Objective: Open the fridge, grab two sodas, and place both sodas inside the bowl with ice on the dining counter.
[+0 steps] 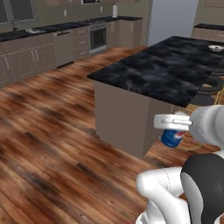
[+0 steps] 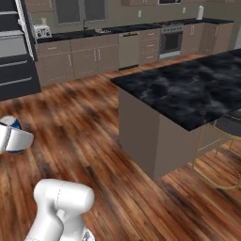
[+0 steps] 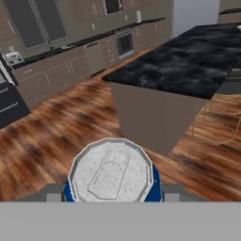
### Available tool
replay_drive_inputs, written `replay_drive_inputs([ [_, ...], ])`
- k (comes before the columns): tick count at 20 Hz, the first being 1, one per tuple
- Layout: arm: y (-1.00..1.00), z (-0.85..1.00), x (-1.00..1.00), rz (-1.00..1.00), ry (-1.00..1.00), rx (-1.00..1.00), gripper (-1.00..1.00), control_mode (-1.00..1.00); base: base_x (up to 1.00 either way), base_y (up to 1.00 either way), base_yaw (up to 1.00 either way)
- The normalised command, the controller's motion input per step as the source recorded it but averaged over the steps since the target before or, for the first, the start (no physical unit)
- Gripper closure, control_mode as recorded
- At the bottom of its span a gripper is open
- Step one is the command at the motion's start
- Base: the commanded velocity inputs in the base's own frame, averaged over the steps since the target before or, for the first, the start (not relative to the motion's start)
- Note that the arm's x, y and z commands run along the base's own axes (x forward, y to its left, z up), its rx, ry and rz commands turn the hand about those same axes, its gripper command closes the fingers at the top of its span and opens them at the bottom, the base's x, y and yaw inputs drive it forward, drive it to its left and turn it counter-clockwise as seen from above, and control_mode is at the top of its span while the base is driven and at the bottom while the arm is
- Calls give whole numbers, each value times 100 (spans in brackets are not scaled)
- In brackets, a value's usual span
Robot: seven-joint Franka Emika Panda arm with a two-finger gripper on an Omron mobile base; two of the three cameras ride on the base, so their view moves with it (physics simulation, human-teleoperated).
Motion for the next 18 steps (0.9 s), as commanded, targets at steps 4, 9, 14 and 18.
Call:
replay_drive_inputs([
  [4, 0, 0, 0, 0, 0, 0, 100, 100, 3, -100, 4],
  [9, 0, 0, 0, 0, 0, 0, 100, 100, 6, -100, 6],
  [14, 0, 0, 0, 0, 0, 0, 100, 100, 15, -100, 8],
  [18, 0, 0, 0, 0, 0, 0, 100, 100, 26, -100, 10],
])
